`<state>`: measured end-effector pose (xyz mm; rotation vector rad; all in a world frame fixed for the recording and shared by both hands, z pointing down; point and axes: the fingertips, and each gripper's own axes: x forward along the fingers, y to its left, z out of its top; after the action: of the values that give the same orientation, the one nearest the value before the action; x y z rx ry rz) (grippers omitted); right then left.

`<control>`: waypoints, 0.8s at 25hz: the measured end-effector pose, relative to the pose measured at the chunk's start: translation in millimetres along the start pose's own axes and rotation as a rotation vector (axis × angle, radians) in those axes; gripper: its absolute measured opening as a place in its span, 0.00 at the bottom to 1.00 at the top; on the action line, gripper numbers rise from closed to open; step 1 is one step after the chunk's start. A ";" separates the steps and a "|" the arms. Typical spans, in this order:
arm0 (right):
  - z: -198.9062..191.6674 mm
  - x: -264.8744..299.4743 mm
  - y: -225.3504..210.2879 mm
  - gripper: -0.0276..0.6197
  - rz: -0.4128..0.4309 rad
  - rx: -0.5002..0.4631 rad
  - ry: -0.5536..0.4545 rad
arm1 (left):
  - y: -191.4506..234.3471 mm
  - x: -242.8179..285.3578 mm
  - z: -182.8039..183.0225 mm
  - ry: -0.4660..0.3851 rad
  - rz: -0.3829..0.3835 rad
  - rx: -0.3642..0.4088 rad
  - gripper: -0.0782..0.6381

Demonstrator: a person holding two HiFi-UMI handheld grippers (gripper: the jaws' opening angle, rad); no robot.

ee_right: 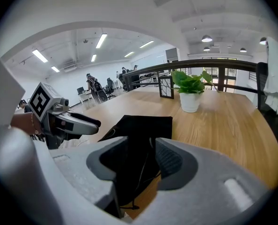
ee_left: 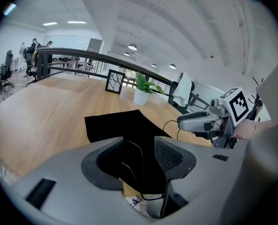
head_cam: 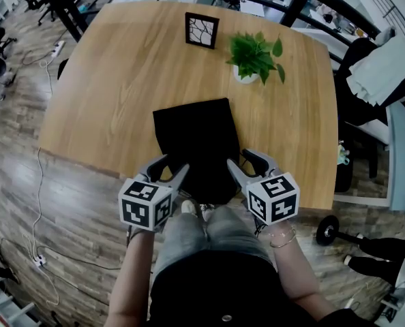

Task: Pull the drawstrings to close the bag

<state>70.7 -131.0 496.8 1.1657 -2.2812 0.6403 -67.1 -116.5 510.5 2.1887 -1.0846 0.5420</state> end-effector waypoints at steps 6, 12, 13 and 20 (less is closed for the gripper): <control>28.9 -13.3 -0.3 0.33 -0.016 -0.031 -0.071 | 1.4 -15.9 27.5 -0.084 0.023 0.014 0.39; 67.1 -33.6 12.1 0.33 0.003 -0.052 -0.183 | -11.8 -38.9 62.9 -0.193 0.013 0.057 0.39; 74.0 -36.8 15.7 0.33 0.015 -0.055 -0.201 | -14.2 -42.8 69.1 -0.212 0.011 0.065 0.39; 117.0 -59.6 46.1 0.28 0.093 -0.115 -0.321 | -27.9 -72.6 107.9 -0.373 0.031 0.108 0.39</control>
<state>37.8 -142.0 362.0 1.1826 -2.6145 0.3685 -77.4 -138.0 379.7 2.4340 -1.3068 0.2114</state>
